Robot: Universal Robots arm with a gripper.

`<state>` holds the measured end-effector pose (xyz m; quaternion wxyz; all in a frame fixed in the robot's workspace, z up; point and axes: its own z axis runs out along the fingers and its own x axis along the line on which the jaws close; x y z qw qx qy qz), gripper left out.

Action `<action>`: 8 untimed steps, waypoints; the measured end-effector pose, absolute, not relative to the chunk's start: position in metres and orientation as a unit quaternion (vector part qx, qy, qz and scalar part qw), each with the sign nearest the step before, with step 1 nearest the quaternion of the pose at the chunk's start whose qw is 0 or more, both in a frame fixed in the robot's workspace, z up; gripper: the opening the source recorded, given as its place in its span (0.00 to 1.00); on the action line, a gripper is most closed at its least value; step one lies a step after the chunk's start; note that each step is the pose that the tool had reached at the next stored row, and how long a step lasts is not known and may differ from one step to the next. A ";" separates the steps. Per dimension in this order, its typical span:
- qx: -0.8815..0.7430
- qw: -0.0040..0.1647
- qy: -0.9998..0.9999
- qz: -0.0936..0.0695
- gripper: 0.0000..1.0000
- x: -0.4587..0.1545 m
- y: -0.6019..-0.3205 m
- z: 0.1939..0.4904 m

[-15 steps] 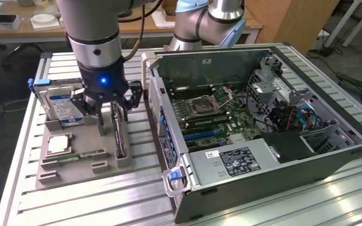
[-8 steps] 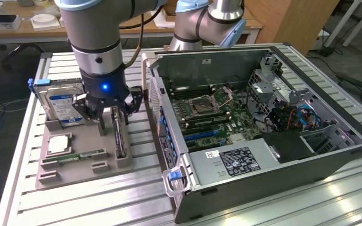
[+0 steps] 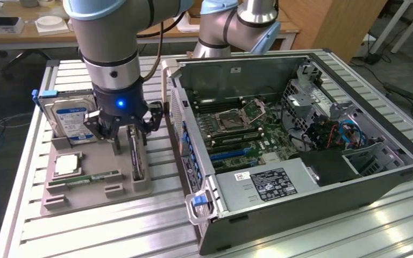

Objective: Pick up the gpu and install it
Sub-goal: 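Pick up the gpu and move the gpu toward the slot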

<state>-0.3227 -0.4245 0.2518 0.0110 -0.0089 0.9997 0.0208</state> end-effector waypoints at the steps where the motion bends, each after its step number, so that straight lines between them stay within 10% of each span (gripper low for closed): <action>1: -0.009 0.011 1.000 0.021 0.59 -0.323 -0.423 0.251; 8: -0.009 0.011 1.000 0.020 0.59 -0.323 -0.420 0.240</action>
